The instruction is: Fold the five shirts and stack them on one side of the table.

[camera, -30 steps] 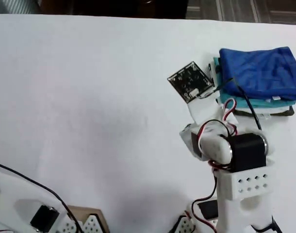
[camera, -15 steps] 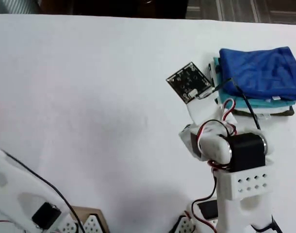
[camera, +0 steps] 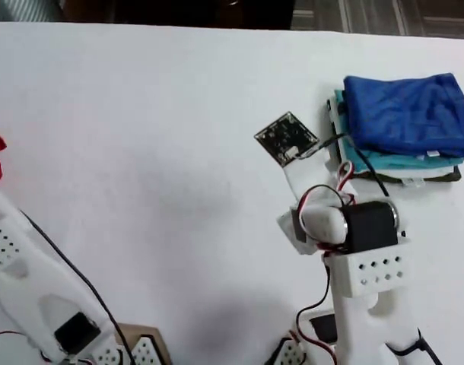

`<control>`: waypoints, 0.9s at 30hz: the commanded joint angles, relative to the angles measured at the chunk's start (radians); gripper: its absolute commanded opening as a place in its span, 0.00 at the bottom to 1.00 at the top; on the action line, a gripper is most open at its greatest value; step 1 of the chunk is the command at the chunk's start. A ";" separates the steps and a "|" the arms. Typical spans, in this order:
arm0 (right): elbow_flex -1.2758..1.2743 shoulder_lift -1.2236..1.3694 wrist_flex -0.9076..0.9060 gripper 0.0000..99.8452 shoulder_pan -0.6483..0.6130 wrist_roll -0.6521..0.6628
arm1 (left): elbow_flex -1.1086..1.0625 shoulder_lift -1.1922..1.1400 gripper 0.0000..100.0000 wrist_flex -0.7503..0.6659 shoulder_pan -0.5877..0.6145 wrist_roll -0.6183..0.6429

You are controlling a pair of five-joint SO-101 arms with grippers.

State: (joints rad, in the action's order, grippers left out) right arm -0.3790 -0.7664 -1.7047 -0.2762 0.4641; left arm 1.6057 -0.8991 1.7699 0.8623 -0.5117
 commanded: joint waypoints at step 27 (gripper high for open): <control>0.000 -0.033 0.114 0.15 0.004 0.002 | -0.338 0.609 0.03 0.018 -0.138 0.074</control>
State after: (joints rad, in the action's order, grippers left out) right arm -0.3805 -0.7664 -1.6080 -0.2762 0.4641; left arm 1.4016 -0.4373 1.7714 0.7580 -0.4473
